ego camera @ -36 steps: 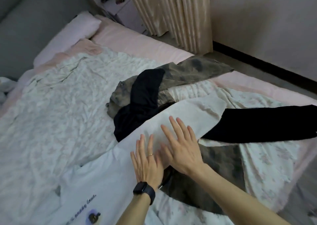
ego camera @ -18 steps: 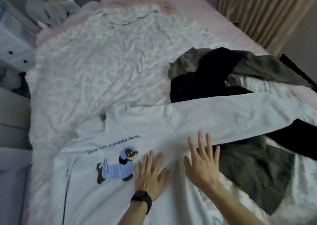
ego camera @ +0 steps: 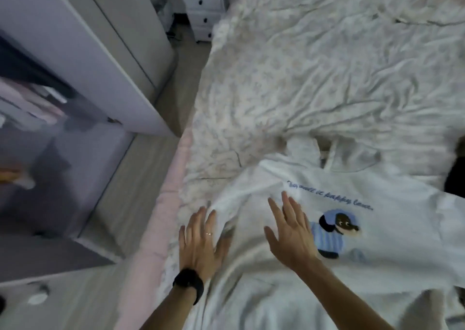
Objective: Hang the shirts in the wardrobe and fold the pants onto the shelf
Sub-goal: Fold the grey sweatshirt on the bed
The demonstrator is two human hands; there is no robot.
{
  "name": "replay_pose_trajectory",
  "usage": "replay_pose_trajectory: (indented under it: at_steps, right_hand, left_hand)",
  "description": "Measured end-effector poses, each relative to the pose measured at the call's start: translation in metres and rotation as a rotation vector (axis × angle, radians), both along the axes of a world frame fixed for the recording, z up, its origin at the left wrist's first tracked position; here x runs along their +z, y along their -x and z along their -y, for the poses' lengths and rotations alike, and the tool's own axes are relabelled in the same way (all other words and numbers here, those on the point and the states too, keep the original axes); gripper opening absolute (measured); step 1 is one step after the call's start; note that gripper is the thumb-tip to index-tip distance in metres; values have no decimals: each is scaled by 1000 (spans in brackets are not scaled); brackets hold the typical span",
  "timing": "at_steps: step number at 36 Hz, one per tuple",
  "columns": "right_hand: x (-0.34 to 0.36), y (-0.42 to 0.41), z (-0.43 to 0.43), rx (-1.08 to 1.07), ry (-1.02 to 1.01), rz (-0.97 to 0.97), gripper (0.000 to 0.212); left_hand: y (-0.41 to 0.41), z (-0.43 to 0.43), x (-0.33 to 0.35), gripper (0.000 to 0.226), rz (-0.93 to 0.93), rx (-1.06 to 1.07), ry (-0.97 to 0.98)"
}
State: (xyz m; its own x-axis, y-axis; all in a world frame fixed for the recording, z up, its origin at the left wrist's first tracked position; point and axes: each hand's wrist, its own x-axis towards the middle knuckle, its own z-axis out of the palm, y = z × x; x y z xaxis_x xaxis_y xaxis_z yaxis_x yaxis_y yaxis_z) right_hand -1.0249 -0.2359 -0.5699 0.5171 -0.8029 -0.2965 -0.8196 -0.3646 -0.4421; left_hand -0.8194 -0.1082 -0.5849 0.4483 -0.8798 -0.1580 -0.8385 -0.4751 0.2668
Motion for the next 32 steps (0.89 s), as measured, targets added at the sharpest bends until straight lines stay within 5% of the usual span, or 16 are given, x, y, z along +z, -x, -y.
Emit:
replay_pose_trajectory:
  at_steps: [6, 12, 16, 21, 24, 28, 32]
  right_hand:
    - [11, -88, 30, 236, 212, -113, 92]
    - [2, -137, 66, 245, 221, -324, 30]
    - [8, -149, 66, 118, 203, -246, 25]
    - [13, -149, 58, -34, 251, -49, 25]
    - [8, -146, 55, -49, 219, -5, 25]
    - [2, -131, 58, 126, -22, -210, 53]
    - [7, -124, 66, 494, -86, -542, 58]
  left_hand:
    - [-34, -34, 7, 78, -176, 71, -250]
    - [-64, -60, 17, 29, -289, 43, -435]
    - [-126, -33, 49, 12, -109, 62, -389]
    - [-204, 29, 95, 35, 280, 31, -92]
    - [-226, 63, 98, 56, 337, 74, -38]
    - [-206, 73, 69, 77, 128, 275, -164]
    - [-143, 64, 29, 69, -370, 623, -125]
